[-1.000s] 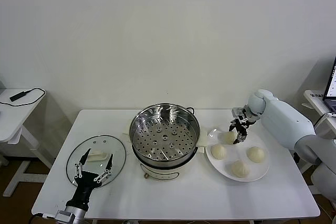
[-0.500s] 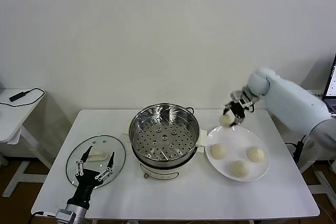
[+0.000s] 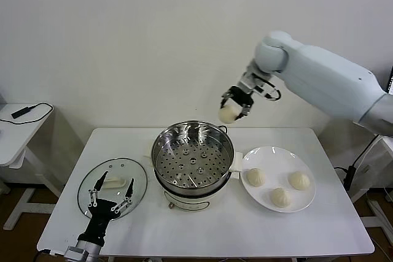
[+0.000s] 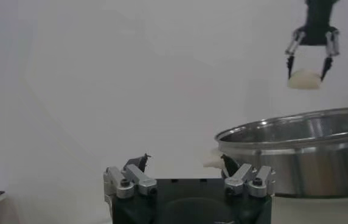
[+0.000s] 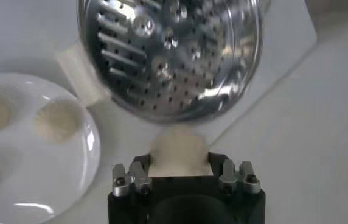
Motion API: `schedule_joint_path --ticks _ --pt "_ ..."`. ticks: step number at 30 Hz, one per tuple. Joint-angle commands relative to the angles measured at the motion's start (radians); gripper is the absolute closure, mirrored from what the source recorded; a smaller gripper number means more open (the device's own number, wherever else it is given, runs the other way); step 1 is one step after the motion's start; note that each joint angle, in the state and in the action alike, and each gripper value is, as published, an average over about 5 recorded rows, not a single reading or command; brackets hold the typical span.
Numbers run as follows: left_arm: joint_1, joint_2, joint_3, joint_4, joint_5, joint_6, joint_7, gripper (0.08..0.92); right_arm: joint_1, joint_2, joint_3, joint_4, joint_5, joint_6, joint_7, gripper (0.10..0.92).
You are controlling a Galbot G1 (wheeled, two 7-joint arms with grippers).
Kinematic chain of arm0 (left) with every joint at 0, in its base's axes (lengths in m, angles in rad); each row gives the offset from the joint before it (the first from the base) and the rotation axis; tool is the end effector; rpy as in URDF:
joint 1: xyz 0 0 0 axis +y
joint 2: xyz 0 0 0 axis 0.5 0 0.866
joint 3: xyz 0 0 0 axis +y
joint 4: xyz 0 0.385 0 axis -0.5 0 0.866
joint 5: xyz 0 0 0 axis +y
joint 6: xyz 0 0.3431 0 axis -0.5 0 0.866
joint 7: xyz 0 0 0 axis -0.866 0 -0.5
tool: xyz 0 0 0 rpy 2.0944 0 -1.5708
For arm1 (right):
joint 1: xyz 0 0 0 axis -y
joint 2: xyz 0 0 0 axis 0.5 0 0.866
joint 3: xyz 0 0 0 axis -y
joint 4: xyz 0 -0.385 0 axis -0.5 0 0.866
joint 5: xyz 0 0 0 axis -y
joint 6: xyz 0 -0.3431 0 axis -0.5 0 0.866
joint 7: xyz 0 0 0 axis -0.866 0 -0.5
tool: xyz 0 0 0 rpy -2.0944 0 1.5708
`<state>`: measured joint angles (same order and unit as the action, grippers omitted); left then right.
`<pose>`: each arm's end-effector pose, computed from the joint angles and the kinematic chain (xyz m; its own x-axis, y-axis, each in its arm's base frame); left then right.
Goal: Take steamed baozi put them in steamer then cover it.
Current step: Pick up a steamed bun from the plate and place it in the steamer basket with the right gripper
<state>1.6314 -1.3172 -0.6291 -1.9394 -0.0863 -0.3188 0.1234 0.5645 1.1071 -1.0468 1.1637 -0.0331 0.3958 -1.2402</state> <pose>0.1306 0.0982 -0.3795 -0.9807 0.1746 -0.0881 0.1547 0.9683 0.1963 0.6063 0.0488 0.0249 -0.2075 -0.2650 0.9416 -0.4126 -0.8491 -0.3299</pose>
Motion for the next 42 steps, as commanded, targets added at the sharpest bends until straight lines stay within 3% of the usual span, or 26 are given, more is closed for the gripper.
schedule_joint_path --ticks 1,17,31,37,42 --pt "0.001 0.000 0.000 -0.004 0.000 -0.003 0.000 0.177 -0.029 0.134 -0.050 0.032 -0.070 0.069 0.000 0.356" --pt "0.009 0.002 -0.014 0.005 0.000 -0.024 -0.002 0.177 -0.204 0.232 0.018 -0.110 -0.334 0.157 0.049 0.364" --pt "0.013 0.002 -0.030 0.003 0.000 -0.036 -0.003 0.177 -0.255 0.264 0.055 -0.158 -0.415 0.170 0.065 0.318" --pt "0.014 0.002 -0.036 0.003 0.000 -0.037 -0.003 0.177 -0.220 0.213 0.072 -0.084 -0.356 0.156 0.037 0.210" --pt "0.013 0.001 -0.028 0.001 0.002 -0.035 -0.003 0.177 -0.127 0.072 0.080 0.013 -0.121 0.012 -0.059 0.203"
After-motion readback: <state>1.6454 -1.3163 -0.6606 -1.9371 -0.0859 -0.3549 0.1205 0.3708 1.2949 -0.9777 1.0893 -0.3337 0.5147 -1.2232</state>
